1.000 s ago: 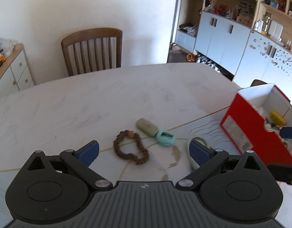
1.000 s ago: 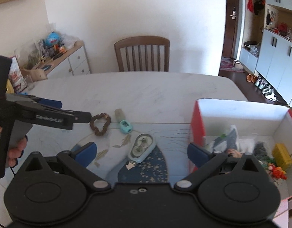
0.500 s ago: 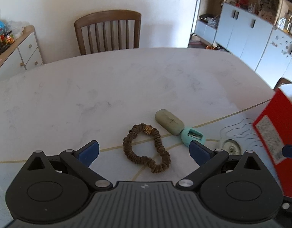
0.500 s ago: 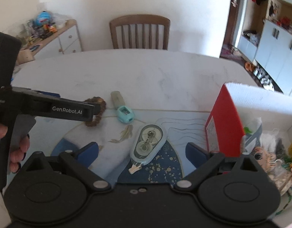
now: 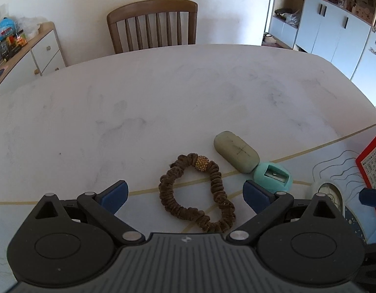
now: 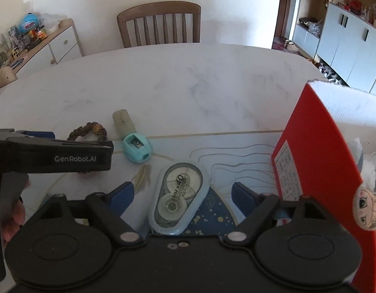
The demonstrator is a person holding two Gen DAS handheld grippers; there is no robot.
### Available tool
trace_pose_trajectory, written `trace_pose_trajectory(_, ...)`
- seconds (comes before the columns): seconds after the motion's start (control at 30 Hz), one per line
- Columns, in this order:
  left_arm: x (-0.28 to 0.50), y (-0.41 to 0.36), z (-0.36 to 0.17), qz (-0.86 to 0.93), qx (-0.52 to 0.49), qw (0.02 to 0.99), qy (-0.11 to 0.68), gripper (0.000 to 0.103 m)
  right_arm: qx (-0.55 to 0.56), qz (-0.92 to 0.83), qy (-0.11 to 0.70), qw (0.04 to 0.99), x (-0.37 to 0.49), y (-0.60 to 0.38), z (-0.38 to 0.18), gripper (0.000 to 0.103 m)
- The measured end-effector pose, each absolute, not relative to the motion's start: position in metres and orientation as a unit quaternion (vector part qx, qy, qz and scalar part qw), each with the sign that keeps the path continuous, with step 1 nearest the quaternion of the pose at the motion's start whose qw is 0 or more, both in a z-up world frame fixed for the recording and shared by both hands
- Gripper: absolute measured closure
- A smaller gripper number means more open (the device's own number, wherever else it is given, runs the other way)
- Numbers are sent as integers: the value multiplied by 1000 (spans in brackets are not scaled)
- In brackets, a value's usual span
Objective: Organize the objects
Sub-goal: 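Move both tools back toward the brown bead bracelet and tape roller, then grasp the bead bracelet with the left tool while the right tool grasps the tape roller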
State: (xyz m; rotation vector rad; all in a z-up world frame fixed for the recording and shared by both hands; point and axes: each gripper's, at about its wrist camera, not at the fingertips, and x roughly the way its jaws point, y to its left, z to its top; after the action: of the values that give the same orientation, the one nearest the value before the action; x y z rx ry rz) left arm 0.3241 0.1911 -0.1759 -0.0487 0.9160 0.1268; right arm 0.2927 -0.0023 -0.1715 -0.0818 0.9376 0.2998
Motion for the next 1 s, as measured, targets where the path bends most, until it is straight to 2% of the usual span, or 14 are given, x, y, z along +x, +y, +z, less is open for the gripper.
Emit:
trace_pose_trajectory(0.03,324,191,-177,61,-25,894,443,6,-39,142,451,880,293,-2,-172,20)
trace_pose_trajectory(0.1,323,191,-179,63,-30,892,448,18,-40,141,453,880,295,-2,-173,23)
trace_pose_trajectory(0.13,322,192,-179,67,-31,892,446,18,-41,140,454,879,296,-1,-174,24)
trace_pose_trajectory(0.23,319,191,-179,65,-33,895,441,30,-40,140,457,878,297,0,-176,29)
trace_pose_trajectory(0.3,319,190,-178,63,-34,896,439,42,-38,142,459,876,298,1,-177,31)
trace_pose_trajectory(0.4,318,189,-176,57,-42,896,439,53,-38,144,464,873,297,3,-181,41)
trace_pose_trajectory(0.67,318,186,-172,44,-48,894,443,83,-42,139,461,875,296,4,-182,51)
trace_pose_trajectory(0.83,315,183,-169,36,-46,895,443,88,-45,140,460,876,293,2,-180,57)
trace_pose_trajectory(1.0,309,177,-160,21,-40,896,442,89,-46,148,447,881,286,-3,-173,57)
